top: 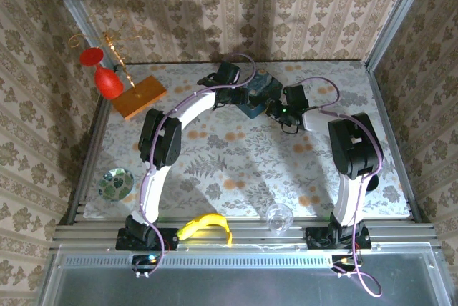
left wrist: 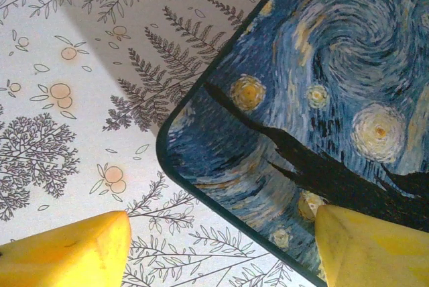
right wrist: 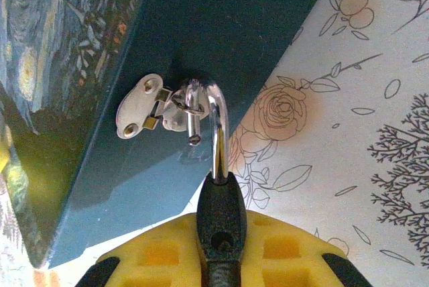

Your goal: Unlock the padlock with the key

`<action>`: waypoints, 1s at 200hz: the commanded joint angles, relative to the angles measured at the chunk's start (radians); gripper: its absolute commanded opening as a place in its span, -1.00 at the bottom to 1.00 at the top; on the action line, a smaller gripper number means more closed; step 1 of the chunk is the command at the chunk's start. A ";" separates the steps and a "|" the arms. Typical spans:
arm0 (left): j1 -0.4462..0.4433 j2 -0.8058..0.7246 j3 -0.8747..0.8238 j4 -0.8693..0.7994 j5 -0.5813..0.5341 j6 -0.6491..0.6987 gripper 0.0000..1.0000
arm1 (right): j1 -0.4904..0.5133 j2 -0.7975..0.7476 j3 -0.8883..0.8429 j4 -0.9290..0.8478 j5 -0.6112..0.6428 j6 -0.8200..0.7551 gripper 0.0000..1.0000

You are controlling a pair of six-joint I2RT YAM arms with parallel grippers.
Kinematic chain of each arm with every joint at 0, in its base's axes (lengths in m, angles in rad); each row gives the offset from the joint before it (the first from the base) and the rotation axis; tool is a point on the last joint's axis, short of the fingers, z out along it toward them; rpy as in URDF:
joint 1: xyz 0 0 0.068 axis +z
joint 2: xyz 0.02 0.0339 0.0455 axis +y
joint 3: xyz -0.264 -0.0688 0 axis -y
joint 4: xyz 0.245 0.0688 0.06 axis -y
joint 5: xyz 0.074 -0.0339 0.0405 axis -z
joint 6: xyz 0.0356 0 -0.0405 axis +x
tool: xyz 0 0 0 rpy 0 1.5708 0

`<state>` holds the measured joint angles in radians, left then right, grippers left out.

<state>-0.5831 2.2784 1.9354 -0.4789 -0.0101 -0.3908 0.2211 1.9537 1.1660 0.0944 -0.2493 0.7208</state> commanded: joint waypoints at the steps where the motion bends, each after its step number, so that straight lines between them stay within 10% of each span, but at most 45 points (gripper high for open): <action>1: 0.004 0.036 -0.048 -0.138 -0.024 0.030 0.43 | -0.032 0.020 0.067 -0.025 0.036 -0.048 -1.00; 101: -0.003 -0.016 -0.109 -0.117 -0.013 0.024 0.41 | -0.104 0.089 0.129 -0.003 -0.028 0.009 -1.00; 200: -0.006 -0.317 -0.393 -0.106 -0.037 -0.011 0.36 | 0.059 -0.285 -0.393 0.223 0.028 0.220 -1.00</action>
<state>-0.5941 2.0964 1.5974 -0.5529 -0.0105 -0.3920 0.2146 1.7767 0.8402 0.2634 -0.2806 0.8871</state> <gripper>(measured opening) 0.680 0.121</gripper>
